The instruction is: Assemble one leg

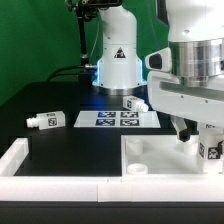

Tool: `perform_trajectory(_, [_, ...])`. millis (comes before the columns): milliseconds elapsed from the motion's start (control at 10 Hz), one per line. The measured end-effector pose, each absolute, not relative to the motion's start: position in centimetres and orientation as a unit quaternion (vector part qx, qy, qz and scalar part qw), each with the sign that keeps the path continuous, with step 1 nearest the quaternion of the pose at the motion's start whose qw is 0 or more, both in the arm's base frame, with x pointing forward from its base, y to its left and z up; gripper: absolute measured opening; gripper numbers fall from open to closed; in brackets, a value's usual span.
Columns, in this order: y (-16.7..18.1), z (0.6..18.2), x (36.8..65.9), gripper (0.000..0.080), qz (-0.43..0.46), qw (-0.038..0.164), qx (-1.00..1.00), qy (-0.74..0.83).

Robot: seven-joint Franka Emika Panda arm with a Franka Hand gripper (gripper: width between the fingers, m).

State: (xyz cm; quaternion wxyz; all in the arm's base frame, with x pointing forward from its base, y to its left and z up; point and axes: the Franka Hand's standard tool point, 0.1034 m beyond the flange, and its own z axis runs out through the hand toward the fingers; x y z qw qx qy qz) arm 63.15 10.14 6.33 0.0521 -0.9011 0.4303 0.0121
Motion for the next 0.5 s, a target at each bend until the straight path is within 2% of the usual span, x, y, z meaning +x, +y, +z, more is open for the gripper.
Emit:
perform_trajectory(200, [10.2, 6.3, 63.1, 0.0649, 0.009, 0.052, -0.926, 0.375])
perform_trajectory(400, [11.8, 6.5, 62.9, 0.0649, -0.008, 0.015, -0.982, 0.188])
perform_trajectory(500, [12.0, 6.8, 63.0, 0.0649, -0.011, 0.013, -0.993, 0.114])
